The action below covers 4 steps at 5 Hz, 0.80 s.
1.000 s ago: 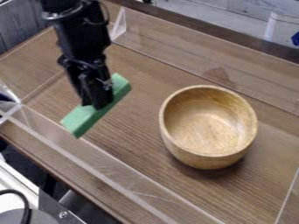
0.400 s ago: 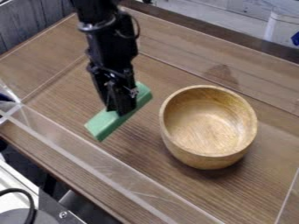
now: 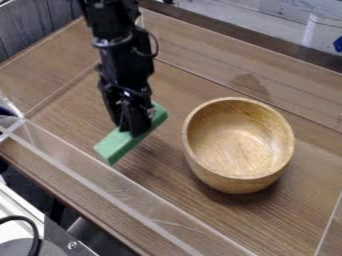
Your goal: Remove the green block from inside the brown bowl and put it on the table
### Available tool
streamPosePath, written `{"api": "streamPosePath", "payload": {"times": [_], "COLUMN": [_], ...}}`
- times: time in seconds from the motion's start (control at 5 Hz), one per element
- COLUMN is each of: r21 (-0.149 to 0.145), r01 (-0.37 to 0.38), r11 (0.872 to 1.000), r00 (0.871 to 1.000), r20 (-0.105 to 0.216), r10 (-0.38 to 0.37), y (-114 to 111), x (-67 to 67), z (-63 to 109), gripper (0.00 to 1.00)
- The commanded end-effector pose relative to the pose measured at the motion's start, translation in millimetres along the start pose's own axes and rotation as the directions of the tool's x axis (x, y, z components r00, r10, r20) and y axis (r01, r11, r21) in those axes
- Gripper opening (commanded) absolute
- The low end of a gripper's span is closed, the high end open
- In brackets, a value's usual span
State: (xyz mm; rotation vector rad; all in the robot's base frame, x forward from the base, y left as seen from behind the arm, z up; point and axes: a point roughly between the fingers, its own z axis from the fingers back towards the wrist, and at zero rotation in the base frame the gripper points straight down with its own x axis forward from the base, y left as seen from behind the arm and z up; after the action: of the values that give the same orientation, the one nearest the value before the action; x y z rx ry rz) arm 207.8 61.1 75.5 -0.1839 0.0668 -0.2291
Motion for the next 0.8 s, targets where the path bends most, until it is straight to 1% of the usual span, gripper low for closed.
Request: {"api": "streamPosePath", "payload": {"times": [0.0,0.4,0.6], "r21": [0.049,-0.009,-0.019], "r01": [-0.025,-0.090,-0.114], "r11": [0.998,0.996,0.993], "r00": [0.999,0.995,0.992], "r20": [0.047,0.047,0.059], "r10": [0.023,0.090,0.115], "y": [8,17,19], "x": [10.4,16.3,18.0], "z": [14.8,-0.8,0.0], "gripper": [0.00,0.00,0.00]}}
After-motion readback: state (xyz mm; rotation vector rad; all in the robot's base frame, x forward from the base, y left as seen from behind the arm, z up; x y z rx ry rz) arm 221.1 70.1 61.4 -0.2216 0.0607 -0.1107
